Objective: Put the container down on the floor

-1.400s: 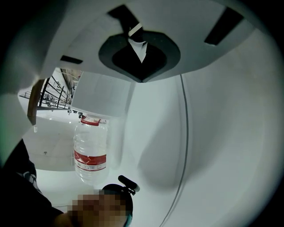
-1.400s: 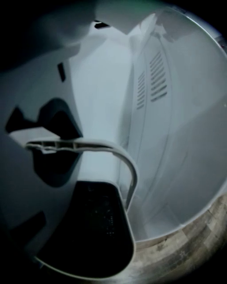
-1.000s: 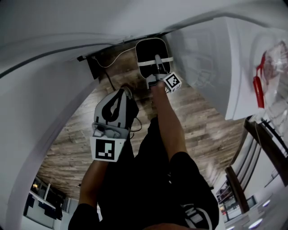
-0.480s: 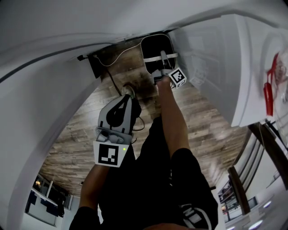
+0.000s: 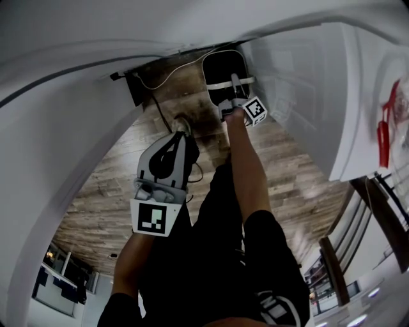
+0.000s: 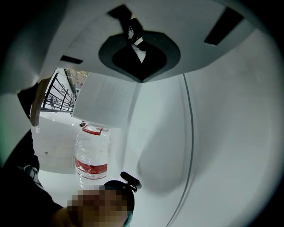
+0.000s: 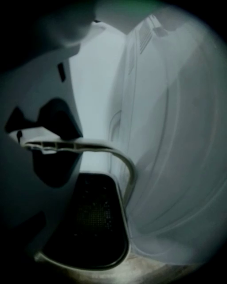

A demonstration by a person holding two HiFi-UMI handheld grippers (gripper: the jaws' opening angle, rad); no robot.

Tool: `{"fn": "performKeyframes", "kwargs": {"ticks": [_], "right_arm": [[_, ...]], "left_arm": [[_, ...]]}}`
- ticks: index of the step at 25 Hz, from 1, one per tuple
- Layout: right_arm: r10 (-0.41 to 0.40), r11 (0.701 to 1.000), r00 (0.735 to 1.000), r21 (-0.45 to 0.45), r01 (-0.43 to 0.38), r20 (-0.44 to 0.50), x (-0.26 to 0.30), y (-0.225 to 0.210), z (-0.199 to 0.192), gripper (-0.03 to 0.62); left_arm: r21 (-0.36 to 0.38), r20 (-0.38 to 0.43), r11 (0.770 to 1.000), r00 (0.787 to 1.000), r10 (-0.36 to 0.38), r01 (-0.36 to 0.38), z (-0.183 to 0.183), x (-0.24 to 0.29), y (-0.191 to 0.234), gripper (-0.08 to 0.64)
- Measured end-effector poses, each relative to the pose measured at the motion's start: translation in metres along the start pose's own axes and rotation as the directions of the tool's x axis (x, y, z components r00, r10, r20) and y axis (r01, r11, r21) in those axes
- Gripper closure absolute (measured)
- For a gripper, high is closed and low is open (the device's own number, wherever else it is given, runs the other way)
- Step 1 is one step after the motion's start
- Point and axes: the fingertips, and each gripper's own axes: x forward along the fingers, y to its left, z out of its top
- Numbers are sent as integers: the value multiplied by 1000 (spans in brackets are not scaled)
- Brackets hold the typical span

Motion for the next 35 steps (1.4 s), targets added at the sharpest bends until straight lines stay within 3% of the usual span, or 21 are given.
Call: {"fn": "performKeyframes", "kwargs": {"ticks": [9,19,24,29,35], "right_arm": [[-30,998,995,56,24,98,-7,-2,2,508],[-59,996,998,59,60,-19,-2,-2,1,504],[-43,998,999,40,44,-15,-2,4,4,445],[-86,995,996,45,86,4,-8,-1,3,400],[-126,991,992,50,125,14,-27,-1,2,396]], "left_arm": [[-14,-8,1000,1000,4,-4,-5,-5,-8,529],[-32,-6,999,1000,13,-13,-7,-13,-9,529],[-36,-11,999,1000,21,-22,-10,-17,-10,529],[-43,-12,999,1000,18,-19,-10,-20,-17,529],[-53,-19,998,999,38,-39,-7,-30,-24,529]]}}
